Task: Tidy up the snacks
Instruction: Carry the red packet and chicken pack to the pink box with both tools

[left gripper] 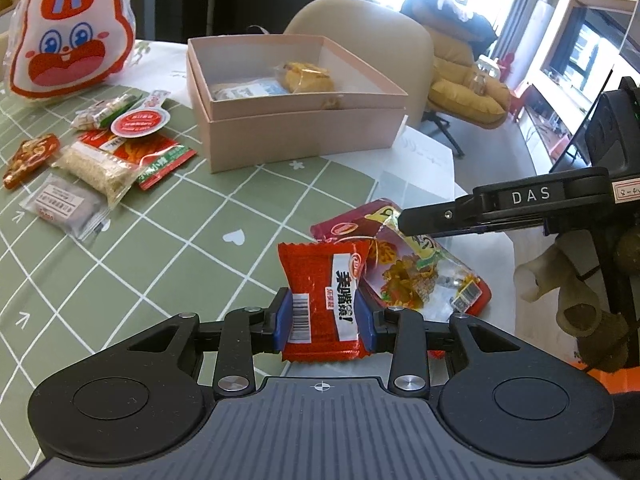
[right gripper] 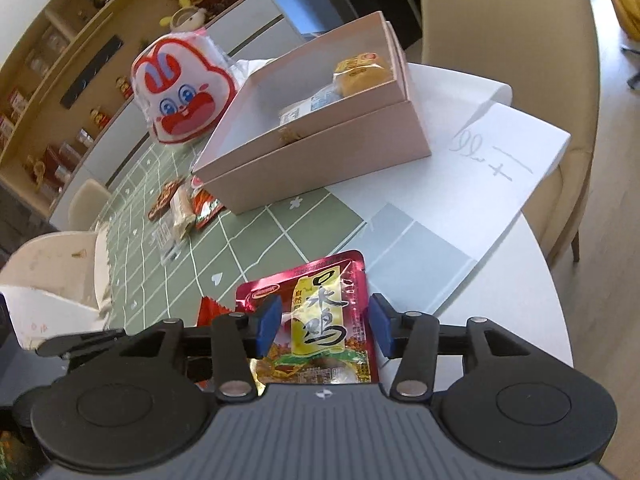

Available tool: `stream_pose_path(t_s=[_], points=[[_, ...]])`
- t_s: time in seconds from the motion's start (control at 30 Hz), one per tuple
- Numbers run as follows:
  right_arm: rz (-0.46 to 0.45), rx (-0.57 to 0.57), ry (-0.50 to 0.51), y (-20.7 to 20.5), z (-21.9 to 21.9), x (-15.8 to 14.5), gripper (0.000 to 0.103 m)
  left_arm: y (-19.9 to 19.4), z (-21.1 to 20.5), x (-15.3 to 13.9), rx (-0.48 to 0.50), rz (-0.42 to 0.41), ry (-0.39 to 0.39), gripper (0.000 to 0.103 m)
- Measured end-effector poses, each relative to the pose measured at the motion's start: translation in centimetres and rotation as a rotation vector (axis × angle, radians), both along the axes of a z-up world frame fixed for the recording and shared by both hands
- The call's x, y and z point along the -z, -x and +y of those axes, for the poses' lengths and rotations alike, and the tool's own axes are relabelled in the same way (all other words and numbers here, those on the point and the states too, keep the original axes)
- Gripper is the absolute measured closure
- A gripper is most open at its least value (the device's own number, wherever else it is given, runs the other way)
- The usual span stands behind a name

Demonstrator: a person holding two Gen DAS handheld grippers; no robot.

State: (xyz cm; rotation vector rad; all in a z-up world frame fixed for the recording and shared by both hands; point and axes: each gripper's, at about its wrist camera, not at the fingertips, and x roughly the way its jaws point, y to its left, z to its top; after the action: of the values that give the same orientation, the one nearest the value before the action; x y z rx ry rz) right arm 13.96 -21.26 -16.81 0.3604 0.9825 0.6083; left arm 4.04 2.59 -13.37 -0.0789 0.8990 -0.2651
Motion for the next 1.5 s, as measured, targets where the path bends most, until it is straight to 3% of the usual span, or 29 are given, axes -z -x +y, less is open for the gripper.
stream_pose_path(t_s=[0.2, 0.37, 0.43, 0.53, 0.63, 0.67, 0.7, 0.77, 0.93, 1.07, 1.17, 1.27, 1.33, 1.4, 1.5], points=[[0.029, 0.092, 0.062, 1.2, -0.4, -0.4, 0.055, -0.2, -0.2, 0.3, 0.015, 0.001, 0.003, 0.064], [0.103, 0.029, -0.036, 1.8, -0.7, 0.1, 0.054, -0.6, -0.1, 0.7, 0.029, 0.006, 0.024, 0.064], [0.132, 0.019, -0.102, 1.8, -0.7, 0.2, 0.062, -0.6, -0.2, 0.7, 0.03, 0.005, 0.023, 0.064], [0.097, -0.04, -0.188, 2.3, -0.4, -0.8, 0.066, -0.5, 0.2, 0.8, 0.021, 0.002, 0.035, 0.064], [0.079, -0.068, -0.15, 2.1, 0.5, -1.4, 0.067, -0.5, 0.4, 0.8, 0.005, 0.001, 0.035, 0.064], [0.094, -0.064, -0.13, 1.7, 0.9, -1.1, 0.071, -0.4, 0.4, 0.7, -0.001, -0.001, 0.03, 0.064], [0.111, -0.061, -0.117, 1.3, 1.1, -0.7, 0.087, -0.2, 0.4, 0.6, -0.002, 0.0, 0.027, 0.065], [0.139, -0.057, -0.122, 1.0, 1.0, -0.3, 0.087, 0.4, 0.4, 0.1, 0.002, -0.002, 0.031, 0.065], [0.023, -0.097, -0.077, 1.8, 0.2, -3.6, 0.088, 2.3, 0.0, -2.1, 0.0, -0.053, 0.03, 0.065], [-0.062, -0.105, -0.06, 1.7, -1.0, -7.2, 0.088, 2.5, 0.2, -5.9, -0.018, -0.152, 0.091, 0.065], [-0.168, -0.125, -0.047, 0.5, -1.3, -11.2, 0.088, 0.5, 0.2, -10.2, -0.003, -0.269, 0.107, 0.065], [-0.294, -0.14, -0.012, -2.0, -0.4, -16.1, 0.088, -3.2, 0.2, -15.2, 0.008, -0.414, 0.064, 0.065], [-0.359, -0.138, 0.011, -4.1, 0.2, -18.9, 0.088, -6.3, 0.3, -17.5, 0.007, -0.459, 0.036, 0.063], [-0.436, -0.122, 0.059, -6.4, 1.4, -21.3, 0.088, -10.1, 0.7, -18.0, -0.008, -0.435, 0.045, 0.06], [-0.465, -0.077, 0.112, -9.8, 2.6, -22.4, 0.088, -16.5, 1.8, -14.7, -0.042, -0.31, 0.178, 0.049]])
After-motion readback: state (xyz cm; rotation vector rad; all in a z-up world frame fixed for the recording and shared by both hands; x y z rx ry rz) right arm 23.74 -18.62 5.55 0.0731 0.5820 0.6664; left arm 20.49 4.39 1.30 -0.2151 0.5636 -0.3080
